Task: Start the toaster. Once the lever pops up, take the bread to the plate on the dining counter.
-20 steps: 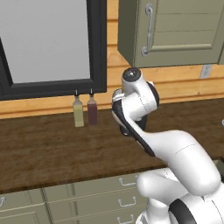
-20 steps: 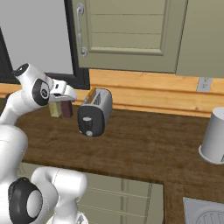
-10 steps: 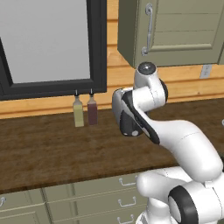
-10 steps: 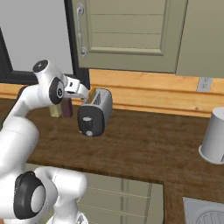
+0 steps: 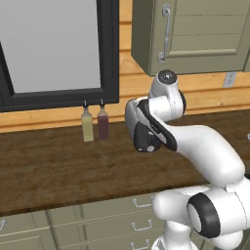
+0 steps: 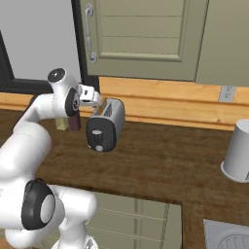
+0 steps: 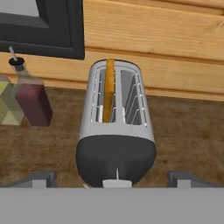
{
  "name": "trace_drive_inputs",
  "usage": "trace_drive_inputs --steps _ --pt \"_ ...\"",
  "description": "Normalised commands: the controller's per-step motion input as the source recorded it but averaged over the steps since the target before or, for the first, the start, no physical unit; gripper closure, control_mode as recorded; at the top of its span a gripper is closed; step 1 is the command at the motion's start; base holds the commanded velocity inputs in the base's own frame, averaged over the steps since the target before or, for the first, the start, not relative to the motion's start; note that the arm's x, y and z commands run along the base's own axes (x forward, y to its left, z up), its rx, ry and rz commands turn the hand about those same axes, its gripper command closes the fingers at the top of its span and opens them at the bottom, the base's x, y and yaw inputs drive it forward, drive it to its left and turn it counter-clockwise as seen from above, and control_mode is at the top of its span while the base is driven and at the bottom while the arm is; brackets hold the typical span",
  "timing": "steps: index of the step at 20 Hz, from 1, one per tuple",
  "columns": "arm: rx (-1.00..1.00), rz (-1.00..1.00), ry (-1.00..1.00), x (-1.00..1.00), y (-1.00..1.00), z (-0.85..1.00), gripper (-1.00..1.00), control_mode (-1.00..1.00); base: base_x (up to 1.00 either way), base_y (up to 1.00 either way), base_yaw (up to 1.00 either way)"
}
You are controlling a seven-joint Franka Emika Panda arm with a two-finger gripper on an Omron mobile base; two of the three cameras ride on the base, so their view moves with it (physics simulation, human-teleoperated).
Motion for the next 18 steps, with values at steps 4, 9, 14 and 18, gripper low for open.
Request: trace_drive_inputs --steps 4,9,14,18 --pt "0.00 0.05 0.00 0.33 0.03 0.00 -1.00 -1.00 0.00 0.00 0.00" --pt "0.00 0.00 0.00 0.34 0.01 -0.11 -1.00 -1.00 0.00 0.00 0.00" --pt "0.00 0.00 0.00 0.19 0.00 -0.24 -1.00 -1.00 0.00 0.00 0.00" --pt "0.00 0.00 0.00 0.25 0.03 -0.18 -1.00 -1.00 0.00 0.00 0.00"
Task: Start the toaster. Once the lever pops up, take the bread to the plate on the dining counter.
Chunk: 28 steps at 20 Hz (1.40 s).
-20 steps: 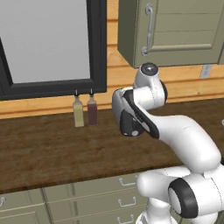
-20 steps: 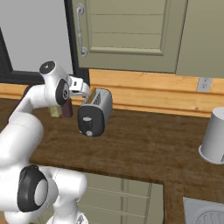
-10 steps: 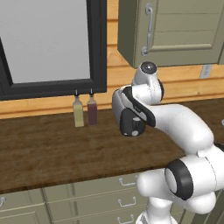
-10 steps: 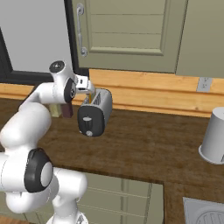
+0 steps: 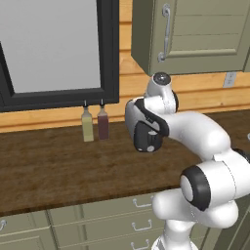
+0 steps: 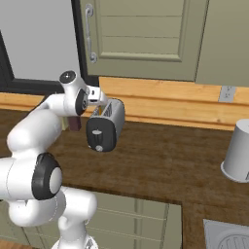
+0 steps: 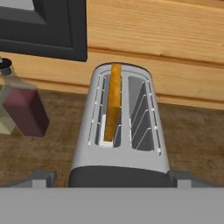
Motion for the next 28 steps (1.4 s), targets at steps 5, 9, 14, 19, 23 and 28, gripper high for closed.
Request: trace_drive_inputs --steps 5,9,14,19,23,28 --pt "0.00 -0.02 0.00 0.19 0.01 -0.13 -1.00 -1.00 0.00 0.00 0.00" --pt "0.00 -0.02 0.00 0.31 0.03 -0.10 -1.00 -1.00 0.00 0.00 0.00" --pt "0.00 0.00 0.00 0.38 0.00 -0.14 -1.00 -1.00 0.00 0.00 0.00" --pt "0.00 0.00 0.00 0.29 0.00 -0.17 -1.00 -1.00 0.00 0.00 0.00" --pt "0.00 0.00 0.00 0.34 0.00 -0.08 -1.00 -1.00 0.00 0.00 0.00" --pt "0.00 -0.02 0.00 0.31 0.00 -0.05 -1.00 -1.00 0.00 0.00 0.00"
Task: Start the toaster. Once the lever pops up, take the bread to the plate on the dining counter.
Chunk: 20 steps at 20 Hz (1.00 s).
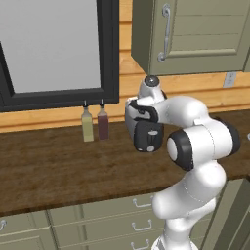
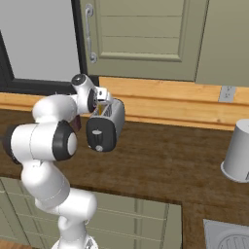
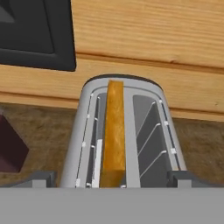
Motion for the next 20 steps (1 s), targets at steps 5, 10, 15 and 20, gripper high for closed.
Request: trace_drive_inputs --steps 5,10,15,20 --pt "0.00 -0.01 0.00 0.22 0.00 -0.13 -1.00 -1.00 0.00 0.00 0.00" --pt "0.00 -0.01 0.00 0.11 0.00 -0.15 -1.00 -1.00 0.00 0.00 0.00" --pt "0.00 -0.02 0.00 0.00 0.00 -0.12 -1.00 -1.00 0.00 0.00 0.00" --pt "0.00 -0.01 0.00 0.00 0.00 -0.10 -1.00 -1.00 0.00 0.00 0.00"
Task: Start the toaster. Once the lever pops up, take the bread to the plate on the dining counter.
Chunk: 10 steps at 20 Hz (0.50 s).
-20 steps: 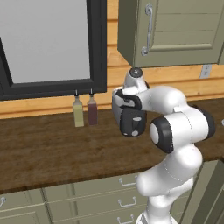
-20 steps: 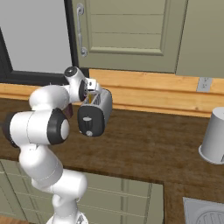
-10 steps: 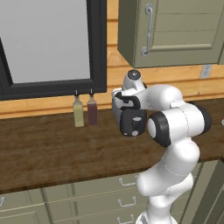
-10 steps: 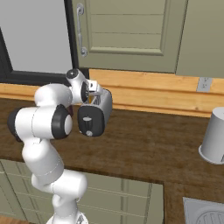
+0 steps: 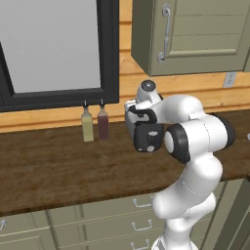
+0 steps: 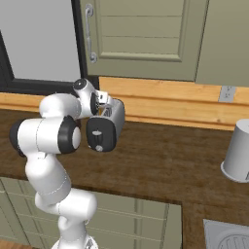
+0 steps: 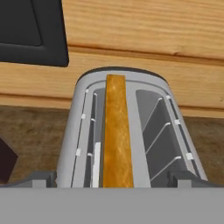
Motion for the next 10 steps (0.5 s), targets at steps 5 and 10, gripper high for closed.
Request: trace_drive_inputs --steps 5,10 --pt "0.00 0.00 0.00 0.00 0.00 -0.03 -1.00 -1.00 0.00 0.00 0.00" --pt "0.00 0.00 0.02 0.03 0.00 -0.09 1.00 -1.00 0.00 0.00 0.00"
